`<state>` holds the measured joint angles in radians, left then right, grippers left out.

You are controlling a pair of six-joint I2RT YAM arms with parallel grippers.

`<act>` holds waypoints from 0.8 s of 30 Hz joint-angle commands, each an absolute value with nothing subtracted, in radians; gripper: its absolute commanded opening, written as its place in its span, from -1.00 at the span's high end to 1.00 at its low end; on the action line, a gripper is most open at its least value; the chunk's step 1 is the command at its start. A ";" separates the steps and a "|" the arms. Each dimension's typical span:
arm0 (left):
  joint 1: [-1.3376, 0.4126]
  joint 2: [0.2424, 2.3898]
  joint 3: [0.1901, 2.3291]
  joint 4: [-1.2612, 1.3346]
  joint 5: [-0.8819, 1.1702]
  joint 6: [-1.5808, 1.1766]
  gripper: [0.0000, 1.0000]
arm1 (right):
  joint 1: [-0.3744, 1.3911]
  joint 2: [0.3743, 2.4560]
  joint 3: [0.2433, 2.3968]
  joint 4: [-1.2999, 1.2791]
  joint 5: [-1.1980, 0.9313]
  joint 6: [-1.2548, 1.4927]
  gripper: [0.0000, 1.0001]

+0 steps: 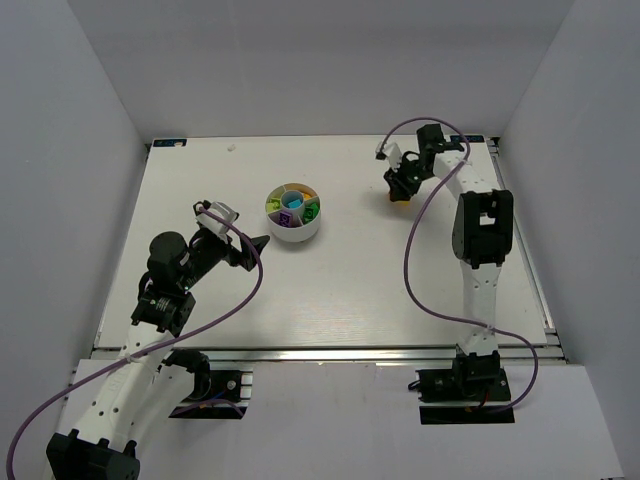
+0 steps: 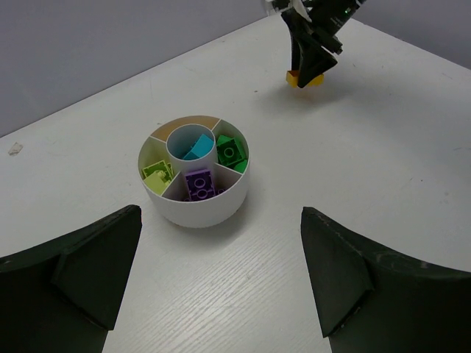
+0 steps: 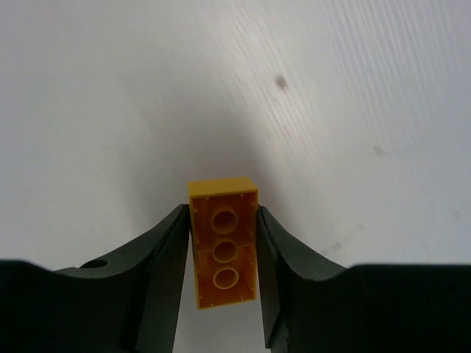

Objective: Sort the legos into containers by color

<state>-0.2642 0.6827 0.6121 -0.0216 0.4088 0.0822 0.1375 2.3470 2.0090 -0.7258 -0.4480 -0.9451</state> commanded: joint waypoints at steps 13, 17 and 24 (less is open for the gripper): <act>-0.268 0.650 0.588 -0.008 0.403 0.098 -0.96 | 0.400 2.146 1.931 0.021 -0.868 0.109 0.97; -0.268 0.650 0.584 -0.008 0.388 0.103 -0.96 | 0.423 2.213 1.951 0.193 -0.816 0.279 0.96; -0.268 0.655 0.584 -0.008 0.391 0.106 -0.96 | 0.454 2.278 1.979 0.241 -0.738 0.356 0.94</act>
